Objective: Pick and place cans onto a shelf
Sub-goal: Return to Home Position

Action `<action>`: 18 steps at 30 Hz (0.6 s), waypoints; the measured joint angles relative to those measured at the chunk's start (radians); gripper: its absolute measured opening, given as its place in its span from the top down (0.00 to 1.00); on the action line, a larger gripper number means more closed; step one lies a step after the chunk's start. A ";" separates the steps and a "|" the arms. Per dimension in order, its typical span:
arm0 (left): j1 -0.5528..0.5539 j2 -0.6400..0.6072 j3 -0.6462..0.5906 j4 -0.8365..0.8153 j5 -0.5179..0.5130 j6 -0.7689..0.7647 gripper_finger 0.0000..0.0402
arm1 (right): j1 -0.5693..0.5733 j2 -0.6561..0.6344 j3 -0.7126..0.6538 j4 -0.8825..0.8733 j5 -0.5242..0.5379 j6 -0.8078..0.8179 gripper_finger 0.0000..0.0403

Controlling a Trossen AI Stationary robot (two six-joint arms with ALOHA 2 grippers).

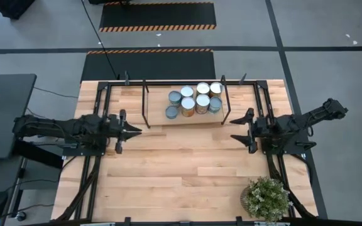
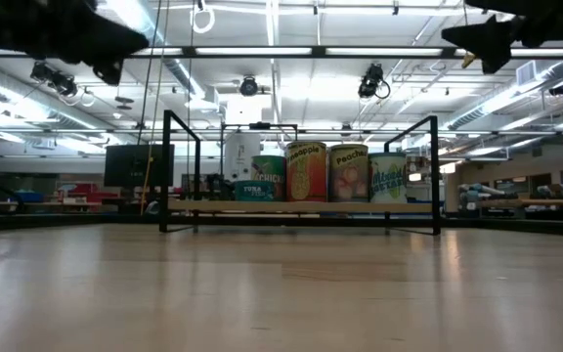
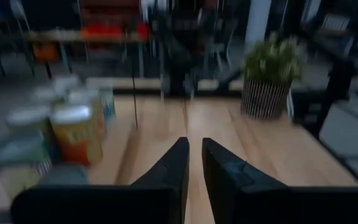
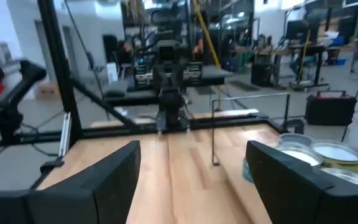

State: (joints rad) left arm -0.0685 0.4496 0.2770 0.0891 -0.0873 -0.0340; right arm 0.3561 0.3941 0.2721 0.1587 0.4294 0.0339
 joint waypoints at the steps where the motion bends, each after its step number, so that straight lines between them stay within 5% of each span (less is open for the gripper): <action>1: 0.000 -0.027 -0.008 0.010 -0.002 0.008 0.88 | -0.003 -0.031 -0.010 0.001 0.006 -0.002 0.26; 11: 0.000 -0.338 -0.107 0.001 -0.092 0.085 0.88 | -0.019 -0.282 -0.164 0.066 0.105 -0.001 0.26; 18: 0.000 -0.449 -0.219 0.134 -0.110 0.113 0.88 | -0.019 -0.386 -0.266 0.127 0.160 0.010 0.26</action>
State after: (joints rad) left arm -0.0685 0.0010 0.0583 0.2231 -0.1974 0.0794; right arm 0.3367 0.0083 0.0064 0.2862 0.5890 0.0440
